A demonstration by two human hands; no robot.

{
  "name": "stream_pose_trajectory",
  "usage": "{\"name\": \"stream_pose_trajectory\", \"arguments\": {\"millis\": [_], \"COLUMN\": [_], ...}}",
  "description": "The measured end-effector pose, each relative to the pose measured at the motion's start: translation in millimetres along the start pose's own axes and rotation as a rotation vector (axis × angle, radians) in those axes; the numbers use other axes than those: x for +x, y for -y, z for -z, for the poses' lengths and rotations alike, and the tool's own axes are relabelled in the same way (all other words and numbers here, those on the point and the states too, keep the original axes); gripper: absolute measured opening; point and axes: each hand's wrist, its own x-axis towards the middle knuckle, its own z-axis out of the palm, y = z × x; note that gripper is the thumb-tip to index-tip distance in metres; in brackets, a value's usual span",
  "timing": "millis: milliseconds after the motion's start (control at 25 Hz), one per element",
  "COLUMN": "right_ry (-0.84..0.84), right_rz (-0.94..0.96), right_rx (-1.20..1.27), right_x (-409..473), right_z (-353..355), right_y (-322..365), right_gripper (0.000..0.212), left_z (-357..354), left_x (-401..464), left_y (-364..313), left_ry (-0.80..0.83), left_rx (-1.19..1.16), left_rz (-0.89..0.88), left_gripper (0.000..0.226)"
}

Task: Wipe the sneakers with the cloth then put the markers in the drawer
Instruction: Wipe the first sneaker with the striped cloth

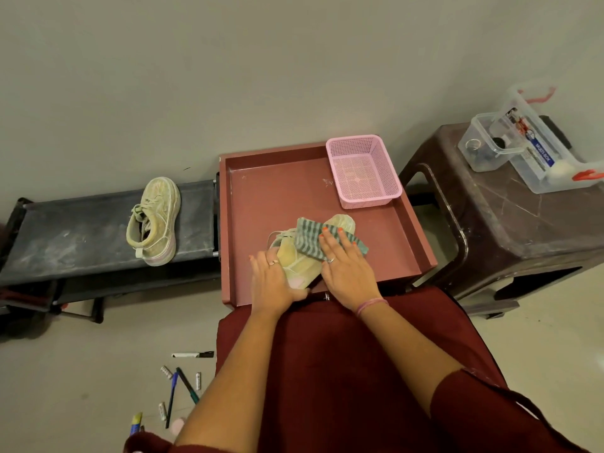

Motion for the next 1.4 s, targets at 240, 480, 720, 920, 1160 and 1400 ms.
{"name": "stream_pose_trajectory", "arguments": {"millis": [240, 480, 720, 920, 1160, 1400], "right_ry": [-0.032, -0.087, -0.119, -0.108, -0.119, -0.049], "right_rz": [-0.250, -0.107, -0.498, -0.301, -0.280, -0.540], "right_rx": [0.122, 0.269, 0.723, 0.446, 0.506, 0.831], "right_x": [26, -23, 53, 12, -3, 50], "right_z": [0, -13, -1, -10, -17, -4], "right_y": [6, 13, -37, -11, -22, -46], "right_gripper": [0.061, 0.055, 0.050, 0.050, 0.052, 0.059], "left_z": [-16, -20, -16, -22, -29, -21], "left_x": [-5, -5, -6, -4, -6, -4], "left_y": [1, 5, 0, 2, 5, 1], "left_ry": [-0.011, -0.069, -0.012, -0.015, -0.077, 0.006], "left_rx": [0.215, 0.206, 0.216, 0.261, 0.260, 0.252], "left_rz": [-0.063, -0.118, -0.102, -0.103, -0.173, -0.123], "left_gripper": [0.116, 0.116, 0.118, 0.121, 0.118, 0.115]}}
